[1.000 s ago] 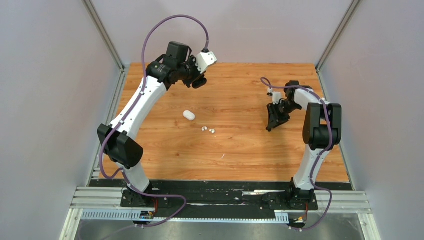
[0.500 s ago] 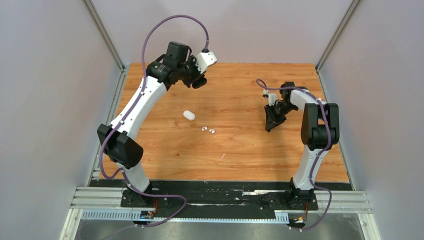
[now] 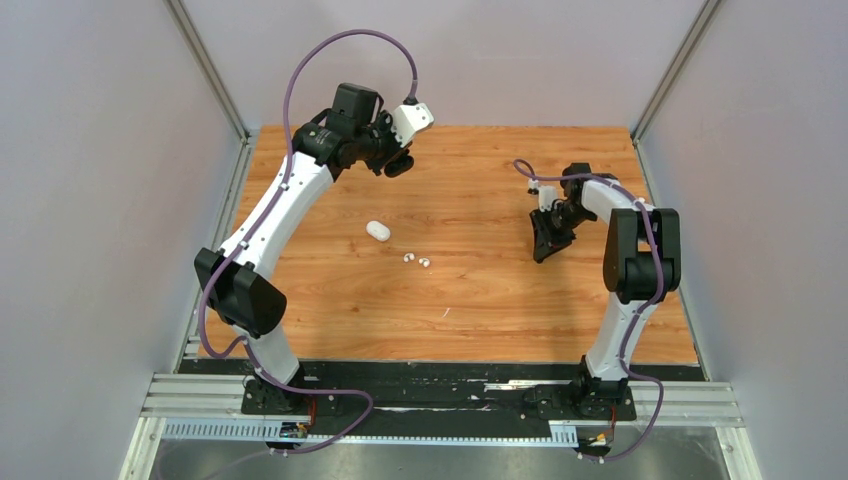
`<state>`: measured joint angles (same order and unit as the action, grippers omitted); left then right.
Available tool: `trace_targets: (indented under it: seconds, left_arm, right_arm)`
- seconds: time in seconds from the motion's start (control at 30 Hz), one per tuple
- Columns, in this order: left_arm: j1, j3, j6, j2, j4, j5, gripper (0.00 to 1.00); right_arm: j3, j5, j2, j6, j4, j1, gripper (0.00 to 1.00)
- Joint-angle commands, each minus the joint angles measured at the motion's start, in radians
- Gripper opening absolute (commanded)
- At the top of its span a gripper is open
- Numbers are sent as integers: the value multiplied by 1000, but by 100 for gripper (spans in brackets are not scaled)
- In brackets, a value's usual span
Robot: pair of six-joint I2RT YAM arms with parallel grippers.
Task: Insert the wireless bluetooth earbuds into the charging case
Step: Pick up the right earbud from the center of the board.
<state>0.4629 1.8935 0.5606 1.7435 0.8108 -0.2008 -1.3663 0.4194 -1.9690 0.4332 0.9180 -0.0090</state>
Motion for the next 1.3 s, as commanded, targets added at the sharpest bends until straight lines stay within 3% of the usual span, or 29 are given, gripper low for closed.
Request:
trace_targets:
  seconds: [0.0,1.27]
  left_arm:
    - [-1,33,-23,-12,-25,-16,0]
    - [-1,37,-31,5,-23,-31,0]
  right_arm:
    - [-2,-13,47,-5,-24,-3,26]
    - [13,27,58,-14,-10,-3,14]
